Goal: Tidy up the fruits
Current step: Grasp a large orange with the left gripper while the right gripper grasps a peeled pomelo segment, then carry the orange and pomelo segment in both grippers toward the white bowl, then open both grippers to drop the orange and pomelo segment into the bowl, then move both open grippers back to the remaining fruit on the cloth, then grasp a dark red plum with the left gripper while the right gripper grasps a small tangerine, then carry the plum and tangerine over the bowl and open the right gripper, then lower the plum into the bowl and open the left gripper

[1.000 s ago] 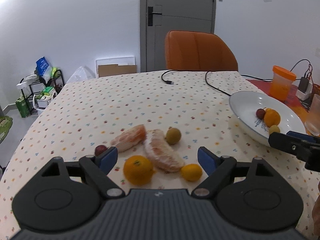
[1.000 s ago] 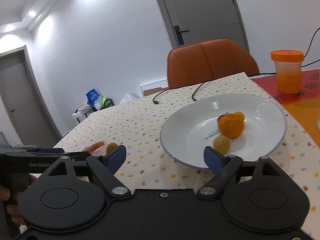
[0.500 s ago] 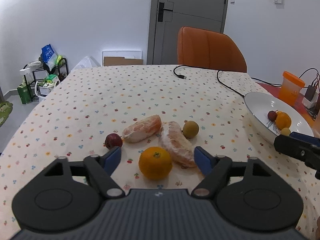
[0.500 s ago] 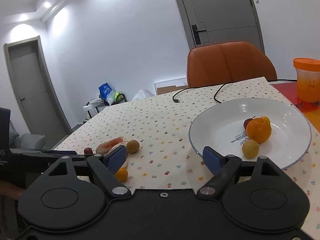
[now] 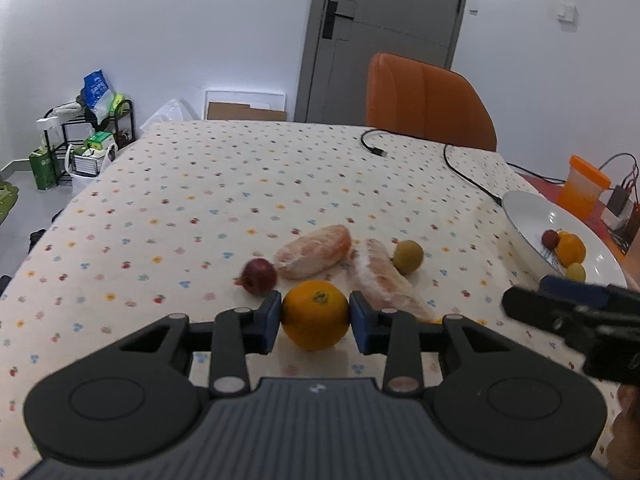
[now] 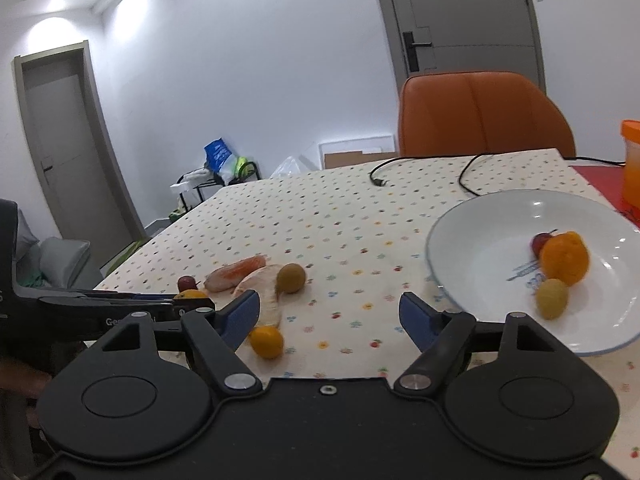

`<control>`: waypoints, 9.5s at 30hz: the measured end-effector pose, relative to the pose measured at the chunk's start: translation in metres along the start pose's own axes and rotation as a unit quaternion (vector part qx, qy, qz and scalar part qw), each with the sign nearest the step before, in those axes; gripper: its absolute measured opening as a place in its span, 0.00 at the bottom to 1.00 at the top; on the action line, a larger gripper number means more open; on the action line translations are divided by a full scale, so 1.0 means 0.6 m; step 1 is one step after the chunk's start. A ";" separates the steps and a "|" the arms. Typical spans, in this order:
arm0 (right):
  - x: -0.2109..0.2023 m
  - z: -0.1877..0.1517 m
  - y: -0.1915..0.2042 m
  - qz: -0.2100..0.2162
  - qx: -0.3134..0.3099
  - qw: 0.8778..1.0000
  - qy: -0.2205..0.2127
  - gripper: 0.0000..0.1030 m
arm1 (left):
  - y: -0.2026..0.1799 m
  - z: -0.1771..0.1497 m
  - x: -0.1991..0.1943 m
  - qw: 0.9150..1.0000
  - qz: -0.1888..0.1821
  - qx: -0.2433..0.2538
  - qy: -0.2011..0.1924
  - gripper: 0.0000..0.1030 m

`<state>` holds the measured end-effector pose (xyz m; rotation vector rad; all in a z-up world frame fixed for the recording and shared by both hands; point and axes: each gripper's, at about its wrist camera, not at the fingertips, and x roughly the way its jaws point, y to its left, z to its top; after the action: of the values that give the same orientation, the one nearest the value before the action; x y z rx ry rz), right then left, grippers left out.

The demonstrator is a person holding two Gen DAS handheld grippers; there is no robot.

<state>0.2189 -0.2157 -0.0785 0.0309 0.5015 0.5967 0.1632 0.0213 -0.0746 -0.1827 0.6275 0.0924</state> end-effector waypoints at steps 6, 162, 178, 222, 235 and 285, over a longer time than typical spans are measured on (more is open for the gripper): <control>0.036 -0.004 0.028 0.015 -0.008 0.999 0.030 0.71 | 0.025 0.003 -0.014 1.000 0.014 -0.013 -0.014 0.34; -0.043 -0.003 -0.070 -0.068 0.037 0.996 -0.039 0.81 | -0.056 0.033 -0.029 0.997 0.041 0.060 -0.033 0.76; 0.004 0.000 -0.016 -0.041 0.011 0.999 -0.011 0.81 | 0.011 0.027 -0.015 0.998 0.047 0.016 -0.034 0.75; 0.066 0.001 0.020 0.012 0.005 0.999 0.042 0.21 | 0.028 0.025 0.022 1.000 0.004 -0.004 -0.016 0.21; 0.021 0.015 -0.029 -0.020 0.030 0.999 0.001 0.21 | -0.029 0.034 0.015 0.999 -0.014 0.022 -0.023 0.22; -0.102 -0.018 -0.203 -0.103 0.117 0.987 -0.050 0.39 | -0.259 0.042 0.040 0.985 -0.100 0.139 -0.029 0.22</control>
<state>0.2349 -0.3513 -0.0814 0.2277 0.4687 0.3304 0.2191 -0.1255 -0.0468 0.0286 0.5539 -0.1826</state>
